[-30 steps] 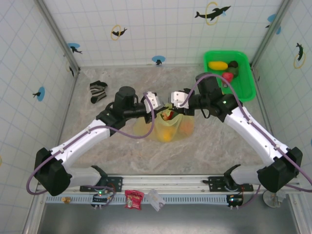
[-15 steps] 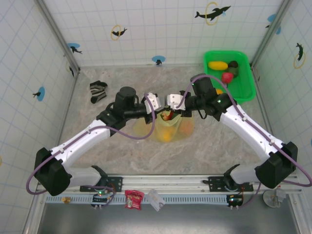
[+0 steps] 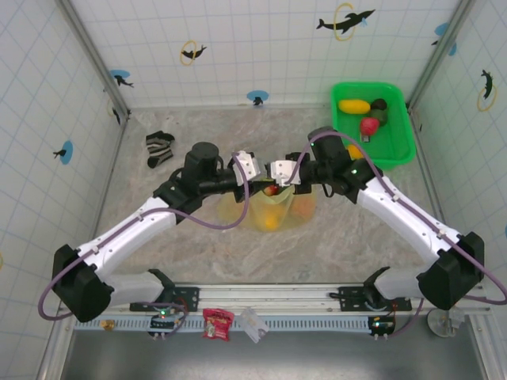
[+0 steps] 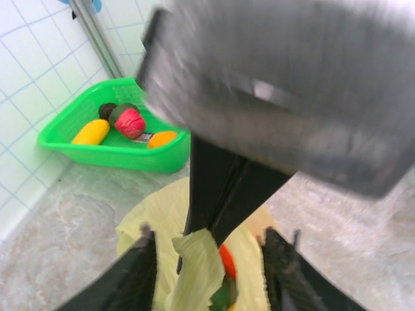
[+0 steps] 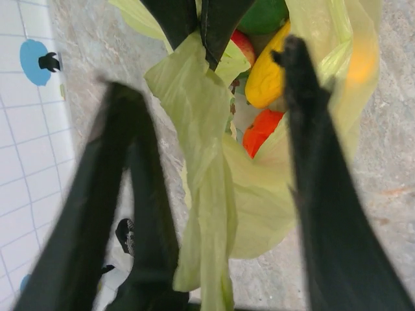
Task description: Place the fake fruits into the plastic bag and tie a complex knot
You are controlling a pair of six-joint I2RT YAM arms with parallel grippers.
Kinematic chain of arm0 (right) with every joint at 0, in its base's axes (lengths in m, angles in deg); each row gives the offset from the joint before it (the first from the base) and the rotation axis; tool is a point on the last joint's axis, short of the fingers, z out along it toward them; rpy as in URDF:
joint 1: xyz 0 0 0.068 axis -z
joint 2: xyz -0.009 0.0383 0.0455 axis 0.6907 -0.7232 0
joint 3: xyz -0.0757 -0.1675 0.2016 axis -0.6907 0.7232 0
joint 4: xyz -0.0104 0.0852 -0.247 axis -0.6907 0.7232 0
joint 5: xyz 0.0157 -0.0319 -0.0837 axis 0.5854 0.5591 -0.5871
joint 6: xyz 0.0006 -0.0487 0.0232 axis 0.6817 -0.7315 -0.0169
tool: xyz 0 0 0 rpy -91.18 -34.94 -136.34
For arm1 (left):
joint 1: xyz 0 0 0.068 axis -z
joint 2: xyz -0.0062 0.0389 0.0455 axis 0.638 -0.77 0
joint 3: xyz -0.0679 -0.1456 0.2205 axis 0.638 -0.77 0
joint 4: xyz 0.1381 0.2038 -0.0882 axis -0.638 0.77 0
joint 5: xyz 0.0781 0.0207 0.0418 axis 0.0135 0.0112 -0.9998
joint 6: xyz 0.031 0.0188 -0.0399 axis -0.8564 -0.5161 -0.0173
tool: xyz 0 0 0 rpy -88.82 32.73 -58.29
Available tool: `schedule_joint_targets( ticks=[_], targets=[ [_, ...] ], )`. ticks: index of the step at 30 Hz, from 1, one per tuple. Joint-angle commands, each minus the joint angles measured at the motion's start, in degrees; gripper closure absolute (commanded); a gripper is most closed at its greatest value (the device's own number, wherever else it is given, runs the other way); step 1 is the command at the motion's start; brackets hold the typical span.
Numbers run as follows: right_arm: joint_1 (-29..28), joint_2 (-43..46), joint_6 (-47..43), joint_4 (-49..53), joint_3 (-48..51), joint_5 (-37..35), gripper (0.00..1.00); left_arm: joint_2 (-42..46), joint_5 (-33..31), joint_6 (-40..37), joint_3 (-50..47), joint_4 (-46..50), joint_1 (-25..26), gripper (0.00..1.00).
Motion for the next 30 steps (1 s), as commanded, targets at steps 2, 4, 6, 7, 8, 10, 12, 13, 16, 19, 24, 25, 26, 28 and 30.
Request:
schedule_joint_targets(
  ticks=[2,4,6,7,8,10,12,13,16,19,24,25,26,28,30],
  targets=[
    [-0.05,3.56,-0.42,-9.13,3.64,-1.2,1.0,3.08,2.7,6.06,1.2,-2.13,0.38,0.44],
    [0.12,3.75,-0.43,-9.31,3.91,-1.2,1.0,3.83,3.58,7.9,2.27,-2.55,0.38,0.43],
    [0.21,3.9,-0.5,-9.05,4.0,-0.98,1.0,5.03,3.95,9.01,3.32,-2.83,0.21,0.43],
    [0.3,4.01,-0.52,-9.12,4.04,-0.79,1.0,5.7,3.68,9.62,3.63,-3.25,-0.1,0.44],
    [0.38,4.18,-0.45,-8.98,4.18,-0.45,1.0,6.59,3.11,10.87,3.51,-4.77,-0.93,0.46],
    [0.56,4.51,-0.35,-8.8,4.27,0.41,1.0,8.59,-1.3,14.34,1.15,-10.8,-3.44,0.53],
    [0.76,4.89,0.08,-8.86,4.39,1.57,1.0,9.3,-10.43,18.61,-3.59,-18.71,-6.5,0.53],
    [0.84,5.11,0.39,-9.04,4.45,2.14,1.0,8.22,-13.17,19.95,-4.06,-19.41,-8.07,0.54],
    [1.0,5.6,1.27,-9.61,4.68,3.58,1.0,2.05,-14.08,21.81,-1.64,-14.83,-10.9,0.61],
    [1.02,5.74,1.8,-9.71,4.7,4.4,1.0,-3.81,-9.47,20.42,-1.3,-12.09,-10.93,0.67],
    [1.13,5.79,2.54,-9.81,4.86,5.38,1.0,-8.02,-2.13,16.84,-5.19,-14.76,-9.51,0.61],
    [1.07,5.83,2.6,-9.95,4.96,5.47,1.0,-8.26,-2.06,14.64,-6.24,-15.59,-8.34,0.59],
    [1.09,5.83,2.64,-10.09,5.05,5.54,1.0,-8.56,-2.43,12.11,-6.8,-15.56,-7.05,0.58],
    [1.09,5.74,2.75,-10.21,5.05,5.67,1.0,-8.99,-1.71,7.62,-7.47,-14.94,-4.98,0.56],
    [1.06,5.64,2.81,-10.23,4.97,5.74,1.0,-9.49,-1.48,6.01,-7.68,-14.9,-4.33,0.56]
  ],
)
